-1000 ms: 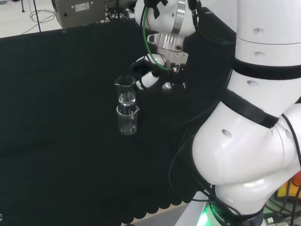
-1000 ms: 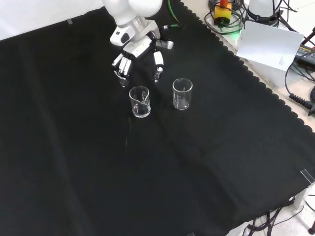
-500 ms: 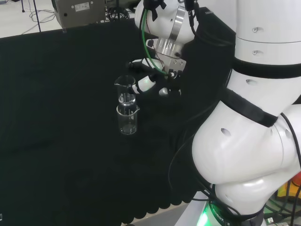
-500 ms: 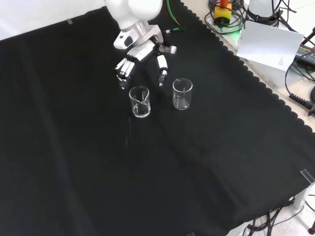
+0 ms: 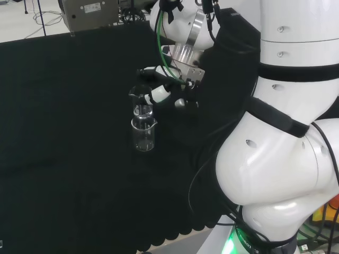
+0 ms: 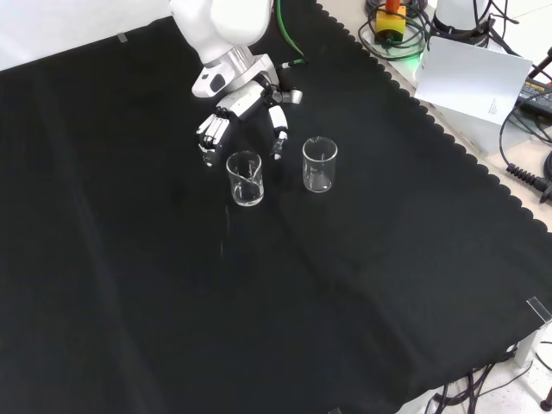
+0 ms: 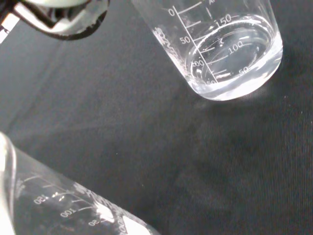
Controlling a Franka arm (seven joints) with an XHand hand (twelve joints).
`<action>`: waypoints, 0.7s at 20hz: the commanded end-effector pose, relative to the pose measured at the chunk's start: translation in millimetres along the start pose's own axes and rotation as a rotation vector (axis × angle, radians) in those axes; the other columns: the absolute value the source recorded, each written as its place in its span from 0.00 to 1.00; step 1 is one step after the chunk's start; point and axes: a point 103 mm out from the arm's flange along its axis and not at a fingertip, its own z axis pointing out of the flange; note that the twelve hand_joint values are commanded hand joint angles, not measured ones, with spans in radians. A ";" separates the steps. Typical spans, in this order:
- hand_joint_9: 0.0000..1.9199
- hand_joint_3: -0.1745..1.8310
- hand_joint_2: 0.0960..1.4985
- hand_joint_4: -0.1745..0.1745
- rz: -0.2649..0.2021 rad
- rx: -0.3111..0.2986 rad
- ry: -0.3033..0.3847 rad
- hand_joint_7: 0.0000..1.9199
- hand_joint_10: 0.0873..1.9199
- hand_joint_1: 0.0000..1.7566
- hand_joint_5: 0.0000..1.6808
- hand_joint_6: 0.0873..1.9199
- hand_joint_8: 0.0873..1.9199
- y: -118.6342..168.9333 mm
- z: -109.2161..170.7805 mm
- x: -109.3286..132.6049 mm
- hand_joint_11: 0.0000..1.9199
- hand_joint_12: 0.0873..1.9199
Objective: Pick up the beaker on the right.
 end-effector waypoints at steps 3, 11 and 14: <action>0.18 0.38 0.31 0.43 -0.031 -0.001 0.098 0.15 0.31 0.48 0.27 0.00 0.32 6.0 13.7 -14.6 0.00 0.71; 0.20 0.38 0.30 0.44 -0.043 -0.019 0.164 0.15 0.29 0.49 0.31 0.00 0.31 11.7 23.0 -19.3 0.02 0.71; 0.19 0.38 0.30 0.44 -0.061 -0.018 0.169 0.13 0.28 0.50 0.31 0.00 0.30 14.3 26.0 -20.8 0.01 0.71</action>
